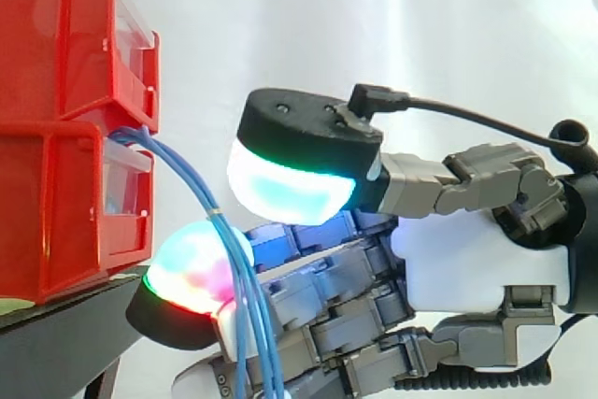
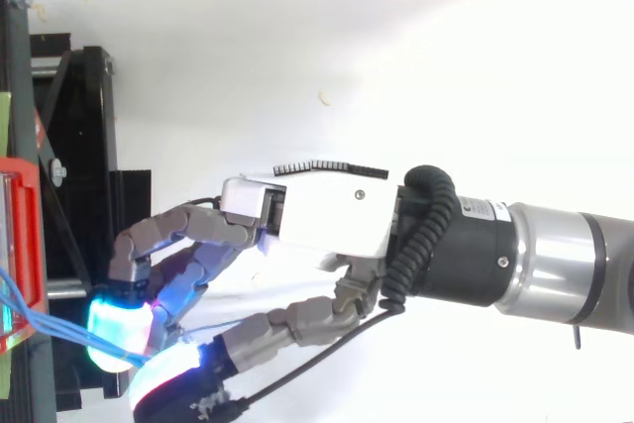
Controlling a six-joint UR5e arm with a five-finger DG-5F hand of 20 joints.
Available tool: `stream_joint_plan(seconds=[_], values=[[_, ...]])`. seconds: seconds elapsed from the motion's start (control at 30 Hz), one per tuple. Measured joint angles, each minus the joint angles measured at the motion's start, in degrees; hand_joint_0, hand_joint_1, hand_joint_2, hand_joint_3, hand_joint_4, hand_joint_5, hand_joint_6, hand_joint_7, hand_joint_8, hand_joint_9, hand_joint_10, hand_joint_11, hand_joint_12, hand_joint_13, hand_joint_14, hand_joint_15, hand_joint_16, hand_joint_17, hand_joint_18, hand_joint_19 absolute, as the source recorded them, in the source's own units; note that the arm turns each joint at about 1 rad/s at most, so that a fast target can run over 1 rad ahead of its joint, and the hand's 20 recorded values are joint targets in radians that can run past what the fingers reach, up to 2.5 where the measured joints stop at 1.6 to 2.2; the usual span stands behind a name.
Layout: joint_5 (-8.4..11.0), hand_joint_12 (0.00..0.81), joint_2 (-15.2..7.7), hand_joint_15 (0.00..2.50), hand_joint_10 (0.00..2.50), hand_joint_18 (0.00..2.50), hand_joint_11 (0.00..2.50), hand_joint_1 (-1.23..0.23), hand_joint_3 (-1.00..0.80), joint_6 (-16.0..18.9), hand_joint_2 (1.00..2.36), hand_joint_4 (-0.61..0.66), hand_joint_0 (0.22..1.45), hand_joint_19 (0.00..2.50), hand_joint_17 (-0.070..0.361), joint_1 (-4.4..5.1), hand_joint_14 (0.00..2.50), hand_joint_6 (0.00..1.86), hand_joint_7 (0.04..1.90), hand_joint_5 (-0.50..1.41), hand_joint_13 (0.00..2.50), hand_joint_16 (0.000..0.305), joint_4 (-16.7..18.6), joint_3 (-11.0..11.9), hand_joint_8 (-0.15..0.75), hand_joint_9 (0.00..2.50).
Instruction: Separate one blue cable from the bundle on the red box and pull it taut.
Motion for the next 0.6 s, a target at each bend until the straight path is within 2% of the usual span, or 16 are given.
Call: stream_joint_plan(seconds=[0.23, 0.4, 0.5, 0.6], values=[[-0.01, 0.322, 0.2, 0.37, 0.01, 0.62, 0.55, -0.79, -0.48, 1.2, 1.00, 0.23, 0.60, 0.67, 0.109, 0.01, 0.01, 0.82, 1.21, -0.11, 0.79, 0.049, -1.0, 0.0, 0.309, 1.05], [-0.02, 0.320, 0.2, 0.40, 0.02, 0.65, 0.57, -0.84, -0.23, 1.5, 1.02, 0.18, 0.60, 0.67, 0.109, 0.01, 0.01, 0.85, 1.30, -0.11, 0.83, 0.049, -1.0, 0.0, 0.312, 1.06], [-0.03, 0.325, 0.2, 0.41, 0.01, 0.67, 0.57, -0.86, -0.14, 1.5, 1.02, 0.12, 0.60, 0.68, 0.111, 0.01, 0.01, 0.87, 1.27, -0.13, 0.85, 0.050, -1.0, 0.0, 0.315, 1.06], [-0.04, 0.330, 0.2, 0.42, 0.01, 0.67, 0.57, -0.87, -0.13, 1.5, 1.02, 0.09, 0.60, 0.68, 0.111, 0.01, 0.01, 0.88, 1.25, -0.14, 0.85, 0.050, -1.0, 0.0, 0.315, 1.05]])
